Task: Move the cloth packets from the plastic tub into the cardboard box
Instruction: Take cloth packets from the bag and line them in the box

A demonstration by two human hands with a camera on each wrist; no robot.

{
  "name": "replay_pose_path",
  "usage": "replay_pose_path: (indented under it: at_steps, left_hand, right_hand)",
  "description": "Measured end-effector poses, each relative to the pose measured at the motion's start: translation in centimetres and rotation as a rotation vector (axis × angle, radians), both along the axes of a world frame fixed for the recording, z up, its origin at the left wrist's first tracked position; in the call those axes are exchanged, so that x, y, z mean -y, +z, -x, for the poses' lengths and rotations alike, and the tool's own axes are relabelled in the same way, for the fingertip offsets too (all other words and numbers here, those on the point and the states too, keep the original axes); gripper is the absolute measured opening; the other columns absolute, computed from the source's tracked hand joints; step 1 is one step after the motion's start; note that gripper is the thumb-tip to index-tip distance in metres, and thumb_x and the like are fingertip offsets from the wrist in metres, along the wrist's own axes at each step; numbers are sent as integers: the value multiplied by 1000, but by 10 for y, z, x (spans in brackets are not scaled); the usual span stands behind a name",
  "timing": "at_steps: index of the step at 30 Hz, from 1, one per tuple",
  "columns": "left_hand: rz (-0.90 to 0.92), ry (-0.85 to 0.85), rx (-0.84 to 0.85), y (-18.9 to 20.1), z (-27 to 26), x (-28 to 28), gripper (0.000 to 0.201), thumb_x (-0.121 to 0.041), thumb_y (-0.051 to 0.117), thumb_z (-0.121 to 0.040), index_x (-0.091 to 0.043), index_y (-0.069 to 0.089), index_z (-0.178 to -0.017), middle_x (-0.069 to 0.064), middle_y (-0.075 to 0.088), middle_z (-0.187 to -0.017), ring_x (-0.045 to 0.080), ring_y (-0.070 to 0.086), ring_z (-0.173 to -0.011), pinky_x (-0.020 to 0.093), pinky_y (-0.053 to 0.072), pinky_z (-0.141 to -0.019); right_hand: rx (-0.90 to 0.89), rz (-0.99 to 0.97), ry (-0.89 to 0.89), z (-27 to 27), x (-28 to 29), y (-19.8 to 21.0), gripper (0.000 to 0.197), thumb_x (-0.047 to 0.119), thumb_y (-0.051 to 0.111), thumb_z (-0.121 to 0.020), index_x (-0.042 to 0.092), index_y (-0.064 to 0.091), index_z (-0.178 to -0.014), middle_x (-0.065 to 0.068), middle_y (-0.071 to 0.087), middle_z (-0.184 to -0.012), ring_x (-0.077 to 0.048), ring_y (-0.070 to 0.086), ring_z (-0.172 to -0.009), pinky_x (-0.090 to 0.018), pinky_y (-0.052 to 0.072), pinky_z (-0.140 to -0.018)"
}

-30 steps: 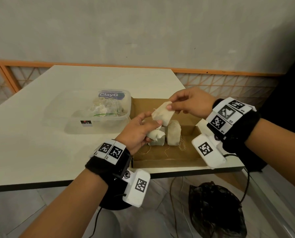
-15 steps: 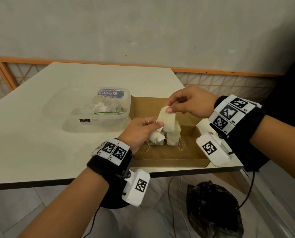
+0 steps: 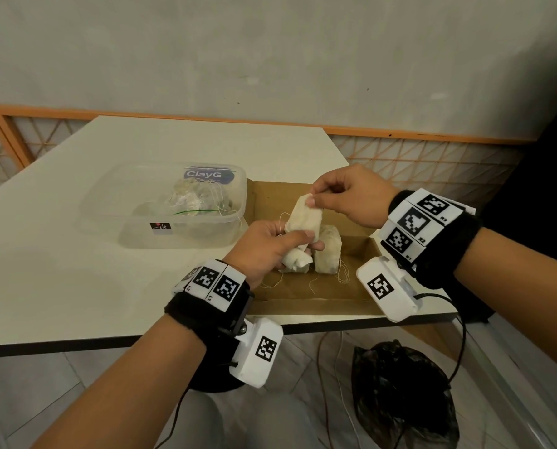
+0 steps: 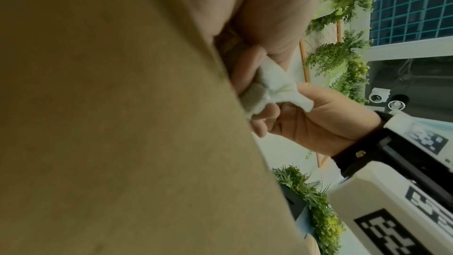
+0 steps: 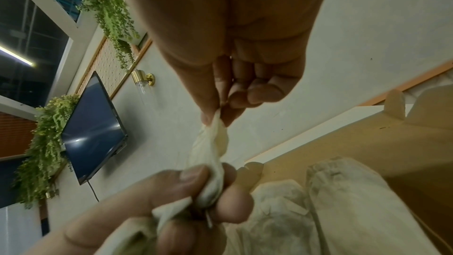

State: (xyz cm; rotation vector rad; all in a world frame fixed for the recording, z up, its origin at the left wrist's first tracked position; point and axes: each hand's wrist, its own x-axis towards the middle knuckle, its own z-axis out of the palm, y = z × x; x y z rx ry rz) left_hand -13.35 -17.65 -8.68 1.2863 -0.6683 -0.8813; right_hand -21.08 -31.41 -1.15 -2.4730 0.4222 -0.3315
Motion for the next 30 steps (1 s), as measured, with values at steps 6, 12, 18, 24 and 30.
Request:
replay_pose_path:
  at_steps: [6,12,18,24,30]
  left_hand:
    - [-25,-33,6,2,-4,-3,17,-14,53,-94,0,62,-95,3,75,-83,6,54,-40,14,30,-32]
    - [8,25,-32,3,0,-4,29,-13,54,-95,10,53,-113,4,72,-71,6,56,-40,13,33,-33]
    - [30,51,-19,2,3,-2,33,-14,60,-91,13,56,-110,7,71,-67,8,60,-45,17,39,-38]
    - [33,73,-8,1,3,-4,20,-19,60,-91,0,67,-92,7,71,-72,4,55,-40,13,37,-36]
    - [40,71,11,2,3,-4,18,-18,59,-92,-1,65,-90,17,66,-85,1,53,-39,11,35,-36]
  right_hand:
    - [-125,38,82,2,4,5,21,23,65,-85,6,69,-96,-17,67,-89,-18,55,-74,-37,47,-78]
    - [-121,49,67,3,4,4,23,27,60,-88,8,68,-98,-4,62,-81,-13,52,-72,-28,42,-72]
    - [-21,-31,119,-2,-5,-1,19,26,74,-77,16,68,-92,-6,51,-75,-14,45,-66,-29,40,-68]
    - [47,39,100,0,-4,1,23,26,72,-78,31,63,-99,1,60,-93,-9,54,-82,-16,43,-73]
    - [36,235,55,-1,-8,0,19,34,74,-74,33,63,-89,1,46,-101,-15,44,-98,-25,35,-84]
